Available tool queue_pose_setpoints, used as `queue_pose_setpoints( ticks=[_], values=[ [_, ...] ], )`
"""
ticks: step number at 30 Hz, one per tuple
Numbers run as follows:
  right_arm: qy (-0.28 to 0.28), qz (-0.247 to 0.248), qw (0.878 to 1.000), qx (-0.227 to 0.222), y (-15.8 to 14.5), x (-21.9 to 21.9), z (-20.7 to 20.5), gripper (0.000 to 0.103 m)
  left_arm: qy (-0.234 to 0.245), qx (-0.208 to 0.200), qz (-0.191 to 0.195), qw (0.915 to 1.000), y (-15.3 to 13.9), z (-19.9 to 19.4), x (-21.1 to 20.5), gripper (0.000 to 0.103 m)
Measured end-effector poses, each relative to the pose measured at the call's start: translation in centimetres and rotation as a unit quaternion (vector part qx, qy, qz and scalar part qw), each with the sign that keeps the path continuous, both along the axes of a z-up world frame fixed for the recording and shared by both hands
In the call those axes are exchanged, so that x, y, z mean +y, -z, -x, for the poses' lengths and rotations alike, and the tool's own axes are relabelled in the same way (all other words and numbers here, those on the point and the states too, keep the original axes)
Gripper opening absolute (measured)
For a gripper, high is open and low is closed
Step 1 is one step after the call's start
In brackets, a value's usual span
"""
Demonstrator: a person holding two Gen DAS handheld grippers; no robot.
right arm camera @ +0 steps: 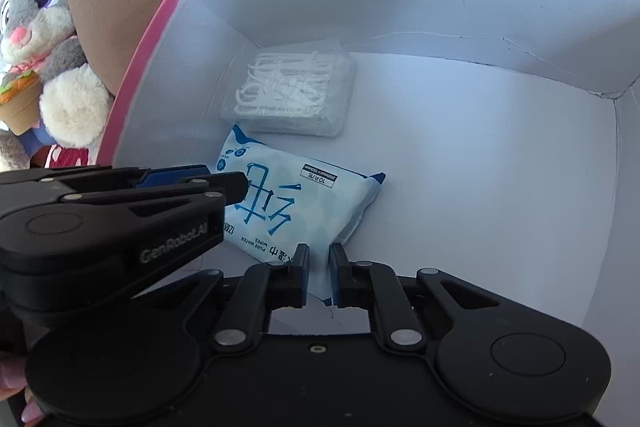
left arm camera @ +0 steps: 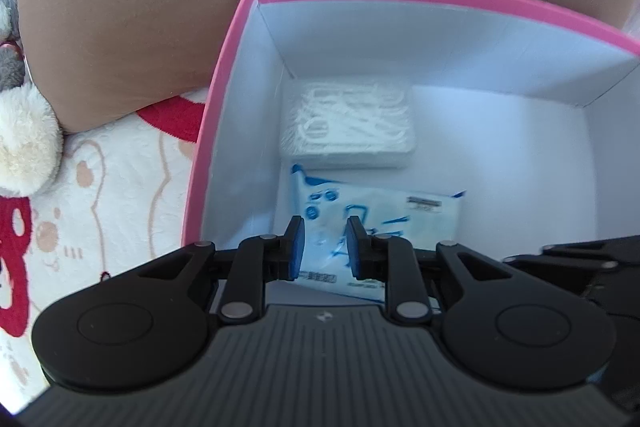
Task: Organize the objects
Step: 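Lower the pack beside the floss-pick box and open the right gripper, then lift the right gripper out of the pink box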
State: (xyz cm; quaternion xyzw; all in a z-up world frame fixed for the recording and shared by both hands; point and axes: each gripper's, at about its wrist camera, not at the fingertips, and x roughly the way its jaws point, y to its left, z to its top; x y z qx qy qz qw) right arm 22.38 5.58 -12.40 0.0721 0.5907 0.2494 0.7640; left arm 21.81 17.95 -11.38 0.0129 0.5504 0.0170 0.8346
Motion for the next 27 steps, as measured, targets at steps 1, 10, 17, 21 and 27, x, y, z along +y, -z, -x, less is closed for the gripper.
queue_pose_setpoints(
  ticks=[1, 10, 17, 21, 27],
  values=[
    [0.0, 0.0, 1.0, -0.002, 0.0, 0.0, 0.1, 0.011, 0.01, -0.01, 0.009, 0.9999, -0.3, 0.2, -0.1, 0.022],
    [0.014, -0.006, 1.0, -0.006, 0.2, 0.2, 0.3, 0.011, 0.016, -0.057, 0.045, 0.9972, -1.6, 1.3, -0.5, 0.021],
    [-0.001, -0.011, 0.999, -0.039, -0.9, -0.2, 0.7, 0.017, 0.005, -0.069, 0.074, 0.9949, -2.9, 2.8, 0.7, 0.022],
    [-0.046, 0.005, 0.995, -0.094, -3.5, -1.3, 1.9, 0.017, 0.003, -0.078, 0.094, 0.9926, -4.0, 3.8, 0.9, 0.022],
    [-0.094, 0.006, 0.986, -0.14, -7.2, -3.6, 3.8, 0.017, 0.018, -0.076, 0.094, 0.9924, -5.8, 5.9, -0.2, 0.022]
  ],
)
